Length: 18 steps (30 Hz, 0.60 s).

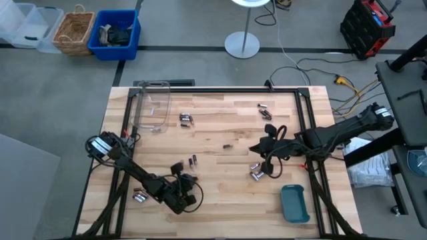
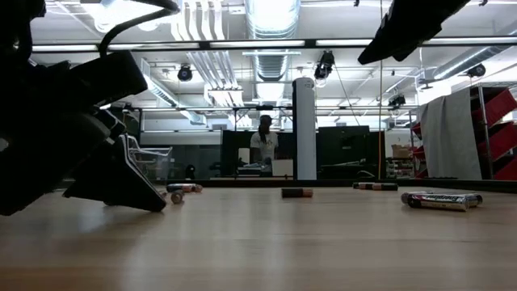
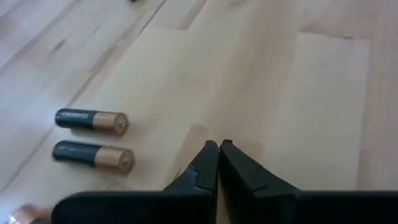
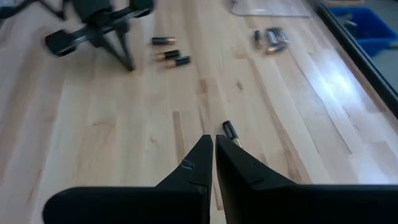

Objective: Sort batteries
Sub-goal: Put the copper and black battery into the blue bin

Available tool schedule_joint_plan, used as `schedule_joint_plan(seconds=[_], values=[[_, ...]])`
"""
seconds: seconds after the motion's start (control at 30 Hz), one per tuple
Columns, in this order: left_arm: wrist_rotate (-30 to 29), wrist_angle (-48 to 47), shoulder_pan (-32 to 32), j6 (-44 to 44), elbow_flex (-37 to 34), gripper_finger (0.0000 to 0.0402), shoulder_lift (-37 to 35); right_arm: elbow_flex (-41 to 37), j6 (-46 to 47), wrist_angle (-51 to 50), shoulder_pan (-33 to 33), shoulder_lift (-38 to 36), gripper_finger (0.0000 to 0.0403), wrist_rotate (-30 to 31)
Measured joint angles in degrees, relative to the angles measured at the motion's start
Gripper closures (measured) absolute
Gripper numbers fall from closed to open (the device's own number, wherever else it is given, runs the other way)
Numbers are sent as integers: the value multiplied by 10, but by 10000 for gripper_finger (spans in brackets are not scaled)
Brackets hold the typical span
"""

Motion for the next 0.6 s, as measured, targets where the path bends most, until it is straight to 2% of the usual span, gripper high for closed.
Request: schedule_joint_plan(seconds=[0.1, 0.2, 0.4, 0.5, 0.6], values=[[1, 4, -1, 13, 11, 401, 0, -1, 16, 1, -22, 24, 390, 21], [-5, 6, -1, 28, 23, 401, 0, 0, -2, 17, -54, 62, 390, 12], [-16, 6, -1, 69, 43, 401, -11, 44, -130, 56, -141, 172, 390, -78], [-34, 2, -1, 82, 48, 402, -21, 84, -183, 57, -194, 232, 390, -112], [-55, -6, -2, 90, 48, 401, -37, 131, -226, 52, -249, 289, 390, -174]])
